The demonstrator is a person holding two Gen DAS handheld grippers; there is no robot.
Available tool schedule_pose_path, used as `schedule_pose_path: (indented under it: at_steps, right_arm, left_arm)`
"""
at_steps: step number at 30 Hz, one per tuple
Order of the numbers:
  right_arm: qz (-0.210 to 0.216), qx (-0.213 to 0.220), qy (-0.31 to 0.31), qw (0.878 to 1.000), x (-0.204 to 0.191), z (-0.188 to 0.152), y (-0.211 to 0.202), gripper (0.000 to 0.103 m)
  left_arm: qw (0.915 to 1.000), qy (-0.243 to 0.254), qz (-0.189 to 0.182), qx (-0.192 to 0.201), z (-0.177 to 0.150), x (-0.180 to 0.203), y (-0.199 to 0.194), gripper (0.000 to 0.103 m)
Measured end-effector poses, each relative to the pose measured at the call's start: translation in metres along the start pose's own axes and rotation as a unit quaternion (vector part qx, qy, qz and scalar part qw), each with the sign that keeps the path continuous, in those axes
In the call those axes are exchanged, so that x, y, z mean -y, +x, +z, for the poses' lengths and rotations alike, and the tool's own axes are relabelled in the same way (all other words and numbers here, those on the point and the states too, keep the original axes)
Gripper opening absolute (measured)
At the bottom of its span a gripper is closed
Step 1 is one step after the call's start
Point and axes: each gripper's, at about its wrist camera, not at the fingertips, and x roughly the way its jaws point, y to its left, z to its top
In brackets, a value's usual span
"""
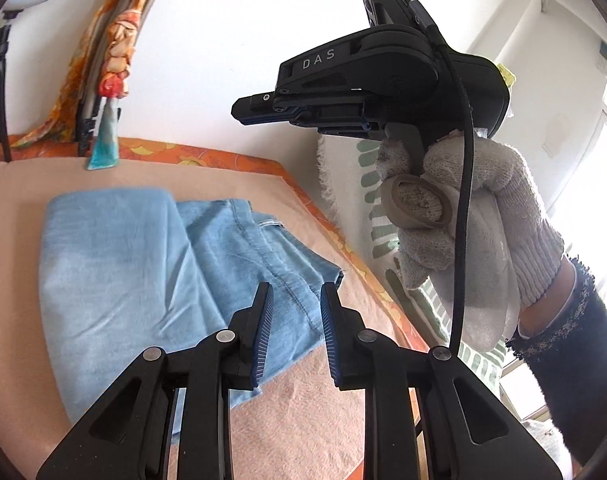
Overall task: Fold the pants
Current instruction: 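Lift the held jeans edge with both grippers and fold it over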
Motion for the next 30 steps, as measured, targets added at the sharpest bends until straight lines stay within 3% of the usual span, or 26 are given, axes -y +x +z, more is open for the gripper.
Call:
schedule_pose_path:
  at_steps: [2, 11, 13, 15, 17, 19, 30]
  right_arm:
    - [-0.001, -0.002, 0.013, 1.000, 0.017, -0.003, -0.002, 0.003]
    - [0.102, -0.060, 0.062, 0.991, 0.052, -0.060, 0.040, 0.005]
    - [0.117, -0.072, 0.068, 0.988, 0.051, -0.074, 0.051, 0.010]
    - [0.123, -0.085, 0.071, 0.986, 0.049, -0.088, 0.061, 0.029]
    - [0.132, -0.096, 0.074, 0.984, 0.047, -0.101, 0.069, 0.040]
    - [0.140, -0.103, 0.077, 0.982, 0.048, -0.110, 0.077, 0.041]
    - [0.184, -0.112, 0.133, 0.968, 0.055, -0.130, 0.113, 0.043]
  left_arm:
    - [0.9999, 0.001, -0.004, -0.012, -0.001, 0.002, 0.011, 0.021]
    - [0.9978, 0.004, 0.050, -0.043, -0.027, -0.020, 0.011, 0.021]
    - [0.9970, 0.006, 0.061, -0.046, -0.029, -0.025, 0.009, 0.027]
    - [0.9962, 0.005, 0.070, -0.051, -0.030, -0.030, 0.006, 0.029]
    - [0.9951, 0.005, 0.080, -0.057, -0.033, -0.035, 0.002, 0.035]
    - [0.9943, 0.005, 0.087, -0.062, -0.036, -0.042, -0.001, 0.041]
    - [0.9901, -0.033, 0.119, -0.067, -0.050, -0.073, 0.001, 0.045]
